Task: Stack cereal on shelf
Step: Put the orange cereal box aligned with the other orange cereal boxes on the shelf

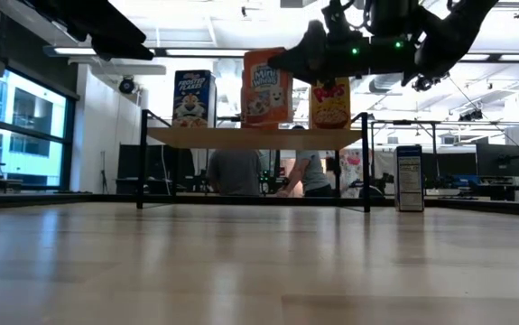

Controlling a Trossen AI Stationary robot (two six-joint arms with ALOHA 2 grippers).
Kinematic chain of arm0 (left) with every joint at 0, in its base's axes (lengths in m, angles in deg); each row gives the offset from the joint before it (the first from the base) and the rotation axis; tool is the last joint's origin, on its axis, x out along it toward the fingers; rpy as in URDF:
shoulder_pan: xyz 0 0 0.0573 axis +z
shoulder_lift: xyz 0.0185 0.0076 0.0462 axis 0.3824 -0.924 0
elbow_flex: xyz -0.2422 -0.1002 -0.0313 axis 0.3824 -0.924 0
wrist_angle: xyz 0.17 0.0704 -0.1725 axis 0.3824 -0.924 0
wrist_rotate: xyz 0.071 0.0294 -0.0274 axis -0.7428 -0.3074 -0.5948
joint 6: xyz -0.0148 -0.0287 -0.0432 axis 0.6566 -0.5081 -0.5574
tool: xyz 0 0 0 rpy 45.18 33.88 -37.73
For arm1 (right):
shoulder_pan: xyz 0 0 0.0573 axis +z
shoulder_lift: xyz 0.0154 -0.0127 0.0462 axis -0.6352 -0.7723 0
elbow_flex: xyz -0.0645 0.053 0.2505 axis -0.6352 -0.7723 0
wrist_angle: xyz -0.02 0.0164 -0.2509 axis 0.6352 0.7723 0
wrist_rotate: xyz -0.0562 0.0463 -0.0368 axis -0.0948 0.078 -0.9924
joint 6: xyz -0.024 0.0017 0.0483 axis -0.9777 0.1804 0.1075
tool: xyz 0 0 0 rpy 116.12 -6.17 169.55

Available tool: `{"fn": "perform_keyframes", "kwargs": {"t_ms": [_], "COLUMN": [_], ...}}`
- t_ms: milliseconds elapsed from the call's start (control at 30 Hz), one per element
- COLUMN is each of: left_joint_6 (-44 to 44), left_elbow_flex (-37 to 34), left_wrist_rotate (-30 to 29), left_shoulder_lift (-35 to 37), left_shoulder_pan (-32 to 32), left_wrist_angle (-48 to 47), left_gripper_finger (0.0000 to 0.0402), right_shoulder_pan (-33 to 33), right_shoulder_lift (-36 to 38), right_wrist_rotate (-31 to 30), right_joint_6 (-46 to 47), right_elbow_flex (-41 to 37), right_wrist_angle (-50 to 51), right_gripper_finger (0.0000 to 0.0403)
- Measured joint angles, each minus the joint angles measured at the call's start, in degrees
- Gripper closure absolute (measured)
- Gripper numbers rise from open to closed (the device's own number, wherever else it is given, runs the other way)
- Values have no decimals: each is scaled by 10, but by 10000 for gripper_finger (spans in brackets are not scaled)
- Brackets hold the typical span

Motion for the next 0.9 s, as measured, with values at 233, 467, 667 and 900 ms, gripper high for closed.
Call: {"fn": "perform_keyframes", "kwargs": {"t_ms": [233,467,667,900], "left_joint_6": [0,0,0,0], "left_elbow_flex": [0,0,0,0], "left_wrist_rotate": [0,0,0,0], "left_shoulder_lift": [0,0,0,0], "left_shoulder_pan": [0,0,0,0], "left_wrist_angle": [0,0,0,0], "left_gripper_finger": [145,145,145,145], "right_shoulder_pan": [-13,-3,24,54], "right_shoulder_lift": [0,0,0,0], "right_wrist_rotate": [25,26,7,-53], "right_joint_6": [13,23,28,16], "right_elbow_flex": [0,0,3,73], "right_wrist_angle": [0,-1,-3,98], "right_gripper_finger": [254,254,254,254]}}
